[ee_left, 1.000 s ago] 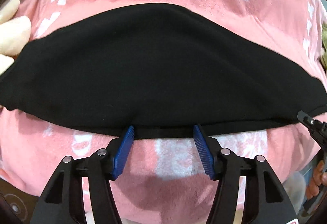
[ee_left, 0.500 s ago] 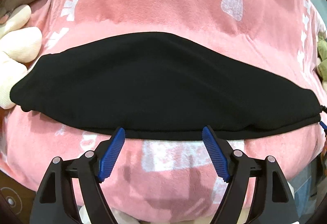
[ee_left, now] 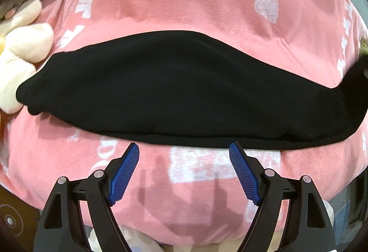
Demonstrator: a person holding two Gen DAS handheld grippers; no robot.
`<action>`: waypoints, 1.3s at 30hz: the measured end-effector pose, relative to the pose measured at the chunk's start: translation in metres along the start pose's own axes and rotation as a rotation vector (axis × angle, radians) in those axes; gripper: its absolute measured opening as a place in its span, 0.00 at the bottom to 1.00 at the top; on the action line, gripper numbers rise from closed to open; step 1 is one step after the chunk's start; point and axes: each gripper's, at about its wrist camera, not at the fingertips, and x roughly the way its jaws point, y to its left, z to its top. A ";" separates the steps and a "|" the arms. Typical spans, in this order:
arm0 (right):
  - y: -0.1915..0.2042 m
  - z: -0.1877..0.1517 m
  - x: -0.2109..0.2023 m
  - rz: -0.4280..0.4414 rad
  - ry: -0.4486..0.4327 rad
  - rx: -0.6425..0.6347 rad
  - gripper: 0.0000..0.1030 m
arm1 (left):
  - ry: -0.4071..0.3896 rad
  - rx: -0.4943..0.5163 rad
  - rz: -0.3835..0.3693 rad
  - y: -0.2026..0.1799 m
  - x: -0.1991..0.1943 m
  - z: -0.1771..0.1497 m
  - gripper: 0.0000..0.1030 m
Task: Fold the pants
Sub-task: 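Grasp the waistband with the left gripper while the right gripper grasps the leg end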
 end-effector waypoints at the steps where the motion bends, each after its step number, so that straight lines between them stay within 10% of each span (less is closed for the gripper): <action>1: 0.038 -0.007 0.018 0.042 0.043 -0.080 0.16 | -0.001 -0.010 -0.001 0.006 -0.001 0.000 0.75; 8: 0.173 -0.131 0.154 0.144 0.464 -0.372 0.28 | -0.006 -0.119 -0.010 0.060 -0.007 -0.004 0.76; 13: 0.147 -0.111 0.079 0.056 0.300 -0.335 0.73 | -0.033 -0.179 -0.005 0.102 -0.009 -0.005 0.78; 16: 0.091 -0.085 0.037 -0.117 0.223 -0.259 0.79 | -0.041 -0.216 -0.002 0.114 -0.002 -0.005 0.78; 20: 0.015 -0.086 0.033 -0.228 0.284 -0.081 0.79 | -0.059 -0.281 -0.029 0.121 0.003 -0.004 0.78; 23: -0.016 -0.102 0.051 -0.131 0.321 0.074 0.74 | -0.037 -0.381 -0.085 0.133 0.005 -0.005 0.78; 28: -0.010 -0.113 0.083 -0.020 0.337 0.091 0.29 | -0.050 -0.430 -0.062 0.147 -0.002 -0.007 0.78; 31: 0.001 -0.089 0.065 0.032 0.268 0.093 0.21 | -0.062 -0.442 -0.038 0.153 -0.004 -0.003 0.78; 39: -0.037 -0.080 0.048 -0.260 0.224 -0.050 0.21 | -0.071 -0.481 -0.074 0.157 0.014 0.014 0.78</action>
